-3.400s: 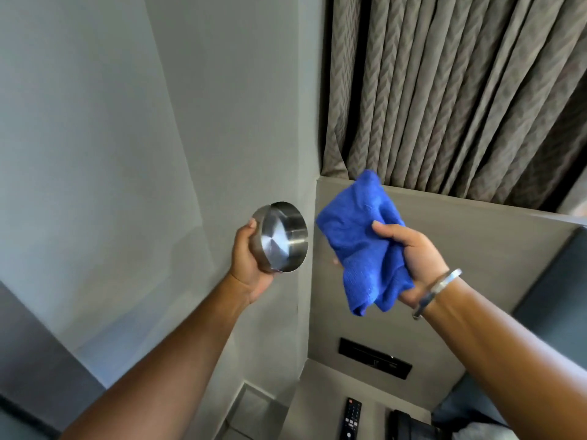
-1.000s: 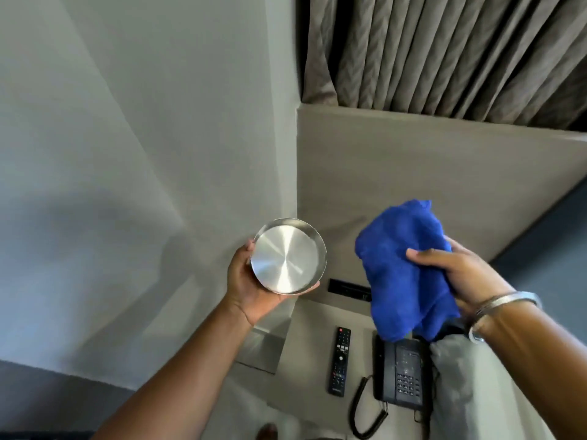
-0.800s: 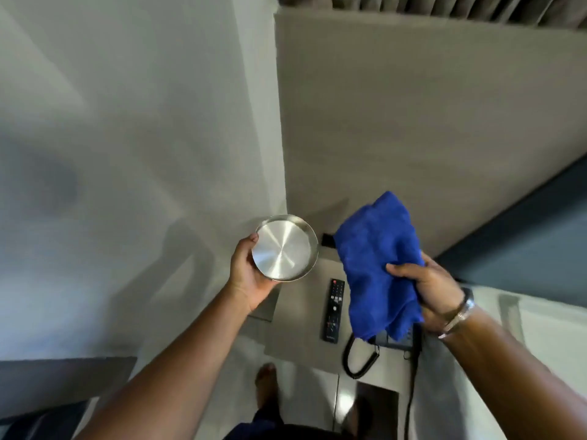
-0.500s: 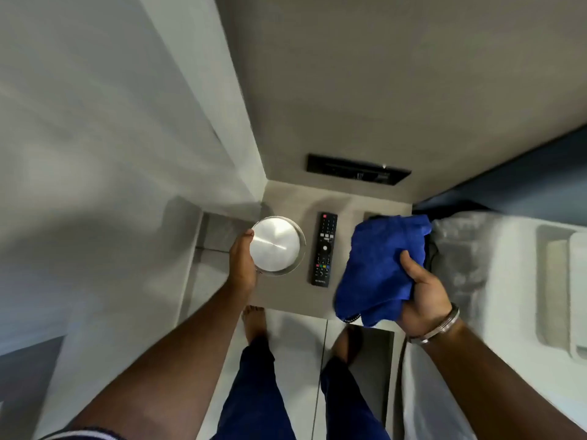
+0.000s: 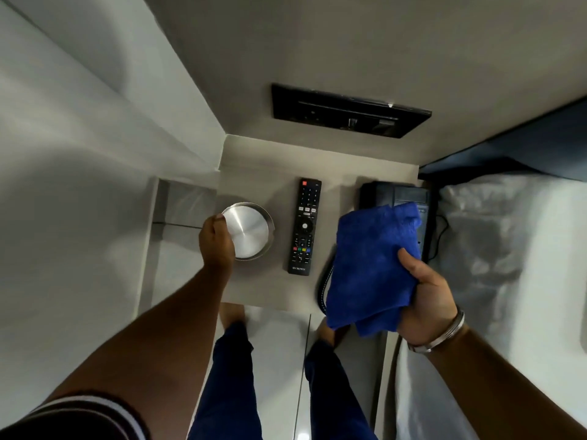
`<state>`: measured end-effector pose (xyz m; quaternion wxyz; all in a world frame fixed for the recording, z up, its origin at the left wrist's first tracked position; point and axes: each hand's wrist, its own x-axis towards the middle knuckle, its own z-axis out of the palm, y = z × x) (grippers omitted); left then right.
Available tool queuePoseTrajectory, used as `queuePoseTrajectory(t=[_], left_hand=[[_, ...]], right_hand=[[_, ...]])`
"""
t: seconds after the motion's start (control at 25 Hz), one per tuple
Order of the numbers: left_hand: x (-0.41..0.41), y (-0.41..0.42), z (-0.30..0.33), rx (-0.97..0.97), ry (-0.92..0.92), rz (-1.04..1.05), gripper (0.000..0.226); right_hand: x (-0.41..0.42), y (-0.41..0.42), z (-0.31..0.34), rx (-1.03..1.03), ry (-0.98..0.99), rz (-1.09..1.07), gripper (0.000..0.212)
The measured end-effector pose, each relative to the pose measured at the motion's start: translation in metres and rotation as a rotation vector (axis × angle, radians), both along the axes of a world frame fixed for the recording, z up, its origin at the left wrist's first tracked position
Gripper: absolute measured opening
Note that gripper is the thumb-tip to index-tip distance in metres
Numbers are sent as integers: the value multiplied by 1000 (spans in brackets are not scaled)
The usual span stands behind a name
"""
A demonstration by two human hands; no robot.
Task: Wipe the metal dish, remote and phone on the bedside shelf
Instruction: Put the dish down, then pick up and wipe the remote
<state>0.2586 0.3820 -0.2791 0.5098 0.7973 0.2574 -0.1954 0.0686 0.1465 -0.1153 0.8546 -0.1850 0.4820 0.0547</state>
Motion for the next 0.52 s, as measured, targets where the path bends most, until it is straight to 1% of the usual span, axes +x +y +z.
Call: queuePoseTrajectory(t=[0.04, 0.12, 0.2, 0.32, 0.4, 0.44, 0.48, 0.52], left_hand=[[0, 0, -5, 35, -25, -42, 39], [-1, 0, -12, 102, -44, -102, 35], [0, 1, -16, 213, -46, -150, 36], [-4, 0, -14, 439, 10, -248, 50], [-5, -6, -4, 655, 70, -299, 60], [-3, -12, 4, 765, 35, -327, 63], [0, -23, 12, 845, -69, -385, 61], [3, -38, 18, 875, -220, -481, 54]], right_hand=[[-1, -3, -2, 11, 8, -4, 40], [-4, -7, -2, 24, 25, -7, 42], [-6, -10, -2, 25, 29, -14, 42], [-13, -15, 2, 29, 22, -34, 38], [-20, -18, 5, 33, 6, -56, 36], [-23, -20, 6, 33, 0, -63, 36], [-25, -21, 6, 38, -7, -68, 36], [-28, -22, 6, 45, -13, -69, 37]])
